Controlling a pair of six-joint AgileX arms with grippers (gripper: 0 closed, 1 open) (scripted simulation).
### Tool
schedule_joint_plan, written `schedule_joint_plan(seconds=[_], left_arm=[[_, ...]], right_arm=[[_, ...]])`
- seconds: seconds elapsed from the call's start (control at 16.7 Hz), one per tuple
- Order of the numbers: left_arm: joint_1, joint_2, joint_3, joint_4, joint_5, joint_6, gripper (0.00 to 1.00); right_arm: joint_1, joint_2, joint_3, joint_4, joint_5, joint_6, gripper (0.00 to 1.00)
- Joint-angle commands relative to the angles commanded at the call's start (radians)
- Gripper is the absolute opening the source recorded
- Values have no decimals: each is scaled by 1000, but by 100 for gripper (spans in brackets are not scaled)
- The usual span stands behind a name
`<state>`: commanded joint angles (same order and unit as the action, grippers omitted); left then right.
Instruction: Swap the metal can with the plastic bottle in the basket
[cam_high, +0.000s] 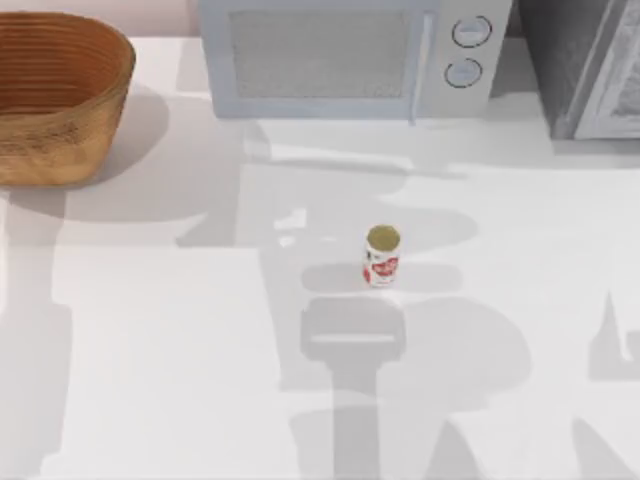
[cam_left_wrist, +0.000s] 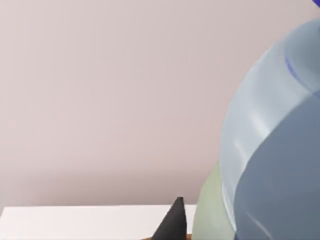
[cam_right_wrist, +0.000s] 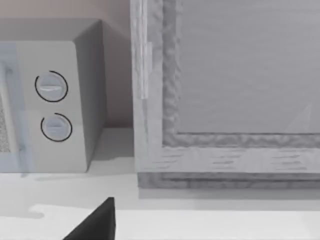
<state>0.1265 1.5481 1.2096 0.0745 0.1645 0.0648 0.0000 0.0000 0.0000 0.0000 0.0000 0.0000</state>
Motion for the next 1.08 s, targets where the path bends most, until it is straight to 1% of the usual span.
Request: schedule_joint_plan(seconds=[0.24,0.66,0.96,1.08], left_arm=[[3,13,0,13,-3,1,0],[-19,196,51,145,-15,-4,0],[-20,209,54,156,-16,-5,0],[-20,209,54,156,-16,-5,15]], right_arm=[[0,0,0,0,0,0,100],[0,0,0,0,0,0,100],[0,0,0,0,0,0,100],[0,0,0,0,0,0,100]])
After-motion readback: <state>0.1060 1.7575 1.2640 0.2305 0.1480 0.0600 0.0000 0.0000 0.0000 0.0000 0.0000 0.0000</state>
